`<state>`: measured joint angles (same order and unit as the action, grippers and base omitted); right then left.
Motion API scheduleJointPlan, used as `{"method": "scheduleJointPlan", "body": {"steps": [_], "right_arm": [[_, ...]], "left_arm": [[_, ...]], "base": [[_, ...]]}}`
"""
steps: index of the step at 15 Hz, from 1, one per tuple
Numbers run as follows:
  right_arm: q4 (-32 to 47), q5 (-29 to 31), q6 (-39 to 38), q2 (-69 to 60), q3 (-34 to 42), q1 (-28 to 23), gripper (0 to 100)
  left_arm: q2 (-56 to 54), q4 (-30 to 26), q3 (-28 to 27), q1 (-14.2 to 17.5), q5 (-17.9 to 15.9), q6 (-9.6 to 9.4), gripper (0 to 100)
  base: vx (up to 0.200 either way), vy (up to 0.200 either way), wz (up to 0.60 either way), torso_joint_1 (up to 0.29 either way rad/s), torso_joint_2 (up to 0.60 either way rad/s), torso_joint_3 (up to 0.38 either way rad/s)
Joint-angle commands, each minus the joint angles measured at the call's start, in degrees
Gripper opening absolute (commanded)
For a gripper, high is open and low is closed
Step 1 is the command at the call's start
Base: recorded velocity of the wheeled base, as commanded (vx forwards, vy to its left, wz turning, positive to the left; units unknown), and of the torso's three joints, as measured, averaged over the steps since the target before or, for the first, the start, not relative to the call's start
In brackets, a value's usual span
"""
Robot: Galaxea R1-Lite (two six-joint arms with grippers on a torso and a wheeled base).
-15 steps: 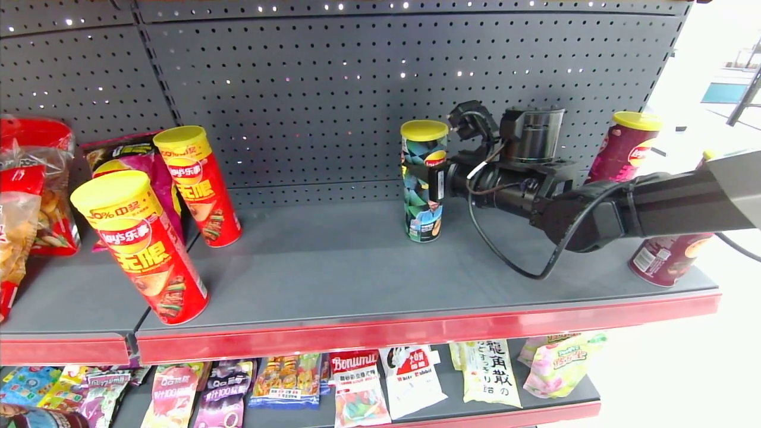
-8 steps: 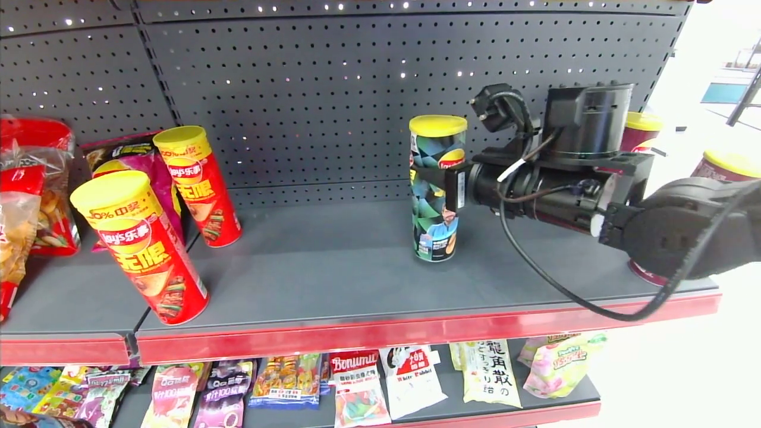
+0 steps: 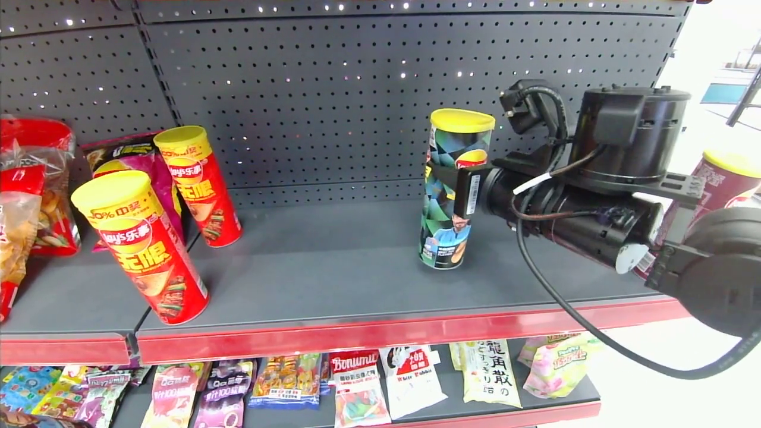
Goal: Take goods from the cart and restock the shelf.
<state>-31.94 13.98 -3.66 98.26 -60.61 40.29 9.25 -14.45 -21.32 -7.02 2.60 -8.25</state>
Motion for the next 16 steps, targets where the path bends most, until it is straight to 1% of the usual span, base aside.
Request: {"method": "scheduleJointPlan", "body": {"steps": [1,6,8,9,10,11,13,16], "right_arm": [[-0.23,2.01,-0.74,1.15,0.05,1.72,0],[-0.23,8.61,-1.00,2.29,0.14,5.24,0],[-0.23,10.01,-1.09,3.35,-0.21,6.29,0],[-0.32,12.56,-1.18,4.58,-0.91,6.64,0],[-0.32,13.44,-1.53,4.93,-1.09,6.91,0],[-0.23,14.76,-2.58,5.28,-1.53,8.23,0],[-0.23,15.28,-2.67,5.28,-1.00,9.37,0],[-0.14,17.83,-2.58,5.19,-0.47,10.51,0]], "left_arm": [[-0.11,0.03,0.05,-0.01,0.13,-0.01,0],[-0.11,0.03,0.14,-0.01,0.13,-0.01,0],[-0.11,0.03,0.14,-0.01,0.13,-0.01,0],[-0.11,0.03,0.14,0.08,0.13,-0.01,0],[-0.11,0.03,0.05,-0.01,0.13,-0.01,0],[-0.11,0.03,0.05,0.08,0.13,-0.01,0],[-0.11,0.03,0.05,0.08,0.22,-0.01,0],[-0.20,0.03,0.05,0.08,0.22,-0.01,0]], "base": [[0.000,0.000,0.00,0.000,0.00,0.000],[0.000,0.000,0.00,0.000,0.00,0.000],[0.000,0.000,0.00,0.000,0.00,0.000],[0.000,0.000,0.00,0.000,0.00,0.000],[0.000,0.000,0.00,0.000,0.00,0.000],[0.000,0.000,0.00,0.000,0.00,0.000],[0.000,0.000,0.00,0.000,0.00,0.000],[0.000,0.000,0.00,0.000,0.00,0.000]]}}
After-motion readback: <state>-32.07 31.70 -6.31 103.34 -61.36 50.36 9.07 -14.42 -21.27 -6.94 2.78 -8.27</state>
